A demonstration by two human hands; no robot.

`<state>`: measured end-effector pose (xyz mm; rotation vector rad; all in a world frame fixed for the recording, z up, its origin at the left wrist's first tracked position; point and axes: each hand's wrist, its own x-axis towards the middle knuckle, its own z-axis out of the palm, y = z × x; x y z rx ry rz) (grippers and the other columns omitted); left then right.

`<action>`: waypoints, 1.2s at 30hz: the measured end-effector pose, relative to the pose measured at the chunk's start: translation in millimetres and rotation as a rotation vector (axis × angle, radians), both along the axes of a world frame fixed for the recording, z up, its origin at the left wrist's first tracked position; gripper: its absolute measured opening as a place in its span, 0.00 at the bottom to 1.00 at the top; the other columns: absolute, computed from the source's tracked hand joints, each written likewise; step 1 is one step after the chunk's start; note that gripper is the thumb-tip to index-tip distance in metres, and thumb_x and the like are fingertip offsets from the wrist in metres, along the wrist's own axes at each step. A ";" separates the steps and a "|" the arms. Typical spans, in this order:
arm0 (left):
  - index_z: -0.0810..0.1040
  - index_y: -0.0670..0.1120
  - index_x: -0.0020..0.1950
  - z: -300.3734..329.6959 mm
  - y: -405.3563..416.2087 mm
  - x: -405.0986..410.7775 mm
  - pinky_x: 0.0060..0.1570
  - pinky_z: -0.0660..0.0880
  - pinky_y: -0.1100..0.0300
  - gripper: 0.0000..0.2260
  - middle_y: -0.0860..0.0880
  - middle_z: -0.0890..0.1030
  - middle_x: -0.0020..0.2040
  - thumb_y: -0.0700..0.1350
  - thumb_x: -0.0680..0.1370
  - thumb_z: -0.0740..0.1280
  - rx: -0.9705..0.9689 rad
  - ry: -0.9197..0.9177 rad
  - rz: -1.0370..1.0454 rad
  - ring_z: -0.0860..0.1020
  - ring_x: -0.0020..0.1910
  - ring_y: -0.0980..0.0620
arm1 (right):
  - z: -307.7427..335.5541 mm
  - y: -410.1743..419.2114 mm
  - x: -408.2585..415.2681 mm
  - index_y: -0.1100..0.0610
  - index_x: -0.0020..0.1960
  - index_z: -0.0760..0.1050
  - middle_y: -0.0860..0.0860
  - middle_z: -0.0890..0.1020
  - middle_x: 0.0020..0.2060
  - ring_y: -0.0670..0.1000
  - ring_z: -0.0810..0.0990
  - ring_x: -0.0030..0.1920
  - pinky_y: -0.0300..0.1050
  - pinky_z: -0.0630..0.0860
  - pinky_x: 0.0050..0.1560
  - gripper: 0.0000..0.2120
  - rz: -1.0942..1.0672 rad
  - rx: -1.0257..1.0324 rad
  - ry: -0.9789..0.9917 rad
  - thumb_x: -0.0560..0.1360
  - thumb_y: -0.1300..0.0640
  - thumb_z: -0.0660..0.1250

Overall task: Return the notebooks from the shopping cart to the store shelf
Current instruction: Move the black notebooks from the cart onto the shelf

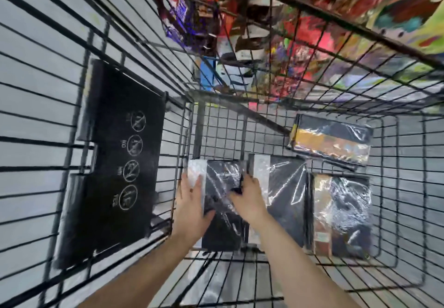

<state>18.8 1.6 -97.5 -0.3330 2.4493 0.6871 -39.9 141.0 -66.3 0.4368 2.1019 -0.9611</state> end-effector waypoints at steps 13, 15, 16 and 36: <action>0.51 0.52 0.76 2.8 -1.5 -14.5 0.70 0.59 0.65 0.41 0.50 0.48 0.77 0.48 0.71 0.73 0.367 0.076 0.168 0.48 0.74 0.55 | 16.6 29.1 -1.0 0.34 0.72 0.46 0.37 0.63 0.66 0.43 0.69 0.63 0.44 0.72 0.62 0.45 -0.086 -0.311 -0.003 0.72 0.71 0.63; 0.48 0.50 0.77 4.0 -4.0 -16.6 0.71 0.52 0.60 0.43 0.48 0.48 0.77 0.49 0.71 0.73 0.307 0.063 0.179 0.49 0.76 0.50 | 24.3 46.7 -5.1 0.40 0.74 0.48 0.40 0.66 0.65 0.42 0.71 0.56 0.43 0.73 0.57 0.41 -0.143 -0.247 -0.017 0.74 0.70 0.61; 0.46 0.49 0.77 4.3 -4.2 -17.4 0.71 0.50 0.59 0.45 0.48 0.46 0.77 0.50 0.71 0.73 0.283 0.016 0.221 0.49 0.76 0.49 | 29.0 56.2 -6.5 0.45 0.75 0.50 0.42 0.68 0.64 0.43 0.73 0.52 0.40 0.74 0.53 0.38 -0.166 -0.217 -0.017 0.74 0.70 0.62; 0.61 0.55 0.73 -10.9 2.1 -34.3 0.57 0.76 0.46 0.38 0.46 0.74 0.62 0.42 0.68 0.74 0.395 -0.103 0.693 0.79 0.52 0.46 | 8.0 102.3 3.4 0.51 0.76 0.47 0.53 0.62 0.73 0.55 0.64 0.71 0.55 0.61 0.72 0.34 -0.181 0.006 -0.084 0.77 0.60 0.62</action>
